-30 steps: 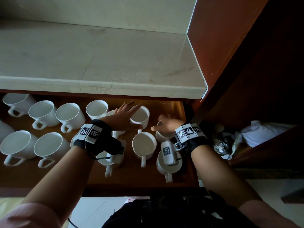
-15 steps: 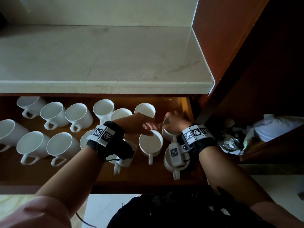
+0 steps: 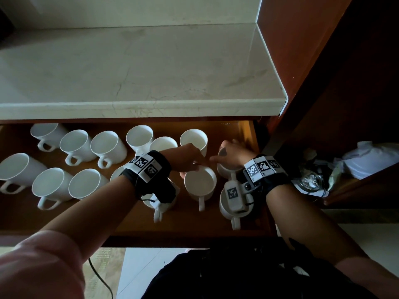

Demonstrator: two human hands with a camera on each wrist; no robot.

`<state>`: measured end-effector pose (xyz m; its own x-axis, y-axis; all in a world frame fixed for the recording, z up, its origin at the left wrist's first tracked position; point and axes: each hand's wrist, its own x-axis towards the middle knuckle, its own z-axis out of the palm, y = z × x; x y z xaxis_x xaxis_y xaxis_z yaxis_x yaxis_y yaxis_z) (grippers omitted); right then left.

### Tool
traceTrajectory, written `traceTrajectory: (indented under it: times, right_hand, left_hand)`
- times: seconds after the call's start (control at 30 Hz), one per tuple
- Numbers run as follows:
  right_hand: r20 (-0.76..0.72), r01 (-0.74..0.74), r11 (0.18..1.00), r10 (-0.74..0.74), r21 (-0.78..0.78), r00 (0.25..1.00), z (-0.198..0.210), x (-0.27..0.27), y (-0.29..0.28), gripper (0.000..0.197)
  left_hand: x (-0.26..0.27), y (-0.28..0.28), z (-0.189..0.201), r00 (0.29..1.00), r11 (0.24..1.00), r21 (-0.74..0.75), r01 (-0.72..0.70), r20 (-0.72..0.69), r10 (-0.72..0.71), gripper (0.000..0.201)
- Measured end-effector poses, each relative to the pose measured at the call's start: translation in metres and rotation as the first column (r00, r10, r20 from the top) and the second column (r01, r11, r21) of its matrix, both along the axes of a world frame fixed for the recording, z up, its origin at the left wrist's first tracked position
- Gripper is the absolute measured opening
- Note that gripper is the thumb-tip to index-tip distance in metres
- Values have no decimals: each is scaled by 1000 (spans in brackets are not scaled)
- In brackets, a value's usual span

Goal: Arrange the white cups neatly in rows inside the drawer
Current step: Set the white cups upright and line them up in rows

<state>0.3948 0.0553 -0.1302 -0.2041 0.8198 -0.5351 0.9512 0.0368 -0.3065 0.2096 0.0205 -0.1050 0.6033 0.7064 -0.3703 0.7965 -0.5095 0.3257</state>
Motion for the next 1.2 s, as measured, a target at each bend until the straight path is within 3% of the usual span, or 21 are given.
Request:
traceTrajectory:
  times: [0.5,0.7,0.83,1.2]
  right_hand:
    - [-14,-11,1000,11,10,1000,4,-1,-3,66]
    - [-12,-1,1000,1,1,1000,5,-2,-3,65]
    - [-5,0,1000,0,8,1000,3,-2,-3,65]
    - [6,-3,1000,3,11,1000,5,-4,-5,60]
  left_hand:
    - [-8,-13,3,995,980,-194,-53,71,68,23]
    - [-9,-13,-3,997,972,-236,-12,71,29,18]
    - [-11,-14,-7,997,968,-250,27,79,-8,23]
    - [-11,-12,-6,989,926,-377,-28,126,81,28]
